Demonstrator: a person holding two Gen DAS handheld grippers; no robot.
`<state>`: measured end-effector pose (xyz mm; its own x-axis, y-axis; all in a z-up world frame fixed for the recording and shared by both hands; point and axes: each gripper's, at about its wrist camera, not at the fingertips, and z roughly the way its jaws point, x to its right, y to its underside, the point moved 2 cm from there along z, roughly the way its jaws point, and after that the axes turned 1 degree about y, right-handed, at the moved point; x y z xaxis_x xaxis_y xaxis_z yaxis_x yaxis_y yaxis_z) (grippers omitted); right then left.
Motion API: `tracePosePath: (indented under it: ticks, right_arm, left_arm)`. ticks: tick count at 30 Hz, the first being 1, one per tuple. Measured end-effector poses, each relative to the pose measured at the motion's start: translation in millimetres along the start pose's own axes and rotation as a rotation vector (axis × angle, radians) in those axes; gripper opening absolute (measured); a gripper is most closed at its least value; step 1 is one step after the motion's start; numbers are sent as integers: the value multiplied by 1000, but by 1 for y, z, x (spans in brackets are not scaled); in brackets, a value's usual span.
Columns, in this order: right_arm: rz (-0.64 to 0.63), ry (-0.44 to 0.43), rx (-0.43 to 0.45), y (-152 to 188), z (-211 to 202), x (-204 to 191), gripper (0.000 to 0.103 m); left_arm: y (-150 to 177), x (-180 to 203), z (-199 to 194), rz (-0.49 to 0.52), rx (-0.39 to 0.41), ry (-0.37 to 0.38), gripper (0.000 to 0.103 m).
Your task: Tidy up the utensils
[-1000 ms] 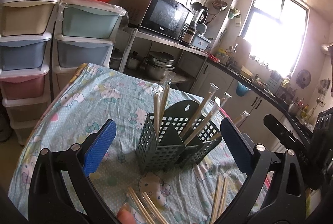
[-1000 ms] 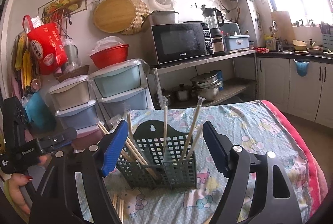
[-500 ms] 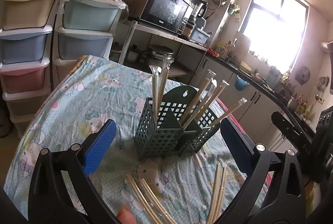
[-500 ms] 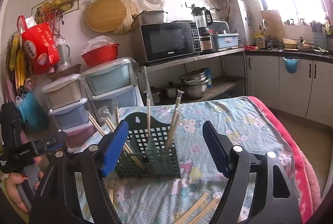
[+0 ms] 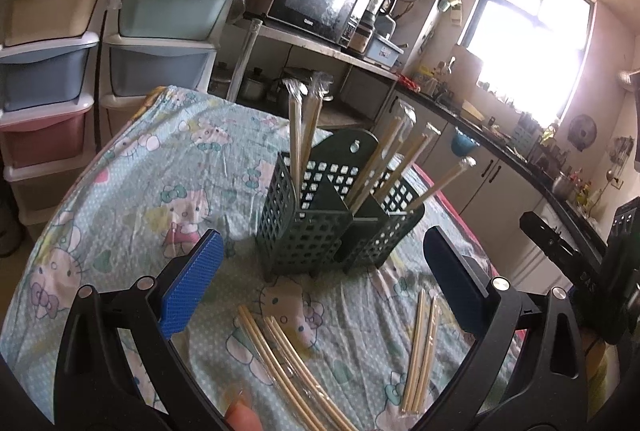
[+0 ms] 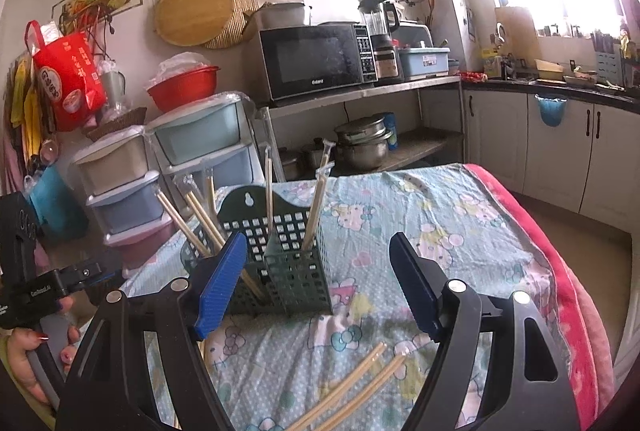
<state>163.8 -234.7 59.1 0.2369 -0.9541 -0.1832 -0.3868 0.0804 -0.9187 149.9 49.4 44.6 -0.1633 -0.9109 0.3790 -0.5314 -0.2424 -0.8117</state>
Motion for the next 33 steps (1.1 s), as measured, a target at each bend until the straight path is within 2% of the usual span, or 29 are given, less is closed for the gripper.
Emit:
tracePosePath:
  ticks: [22,33]
  right_arm:
    - [14,3,-145,39,14,7,71]
    - [37,16,-234,59,28,16,71]
  left_arm:
    - [33,6,18,34,-107,-11,92]
    - [57,6,35,58,-199,6,92]
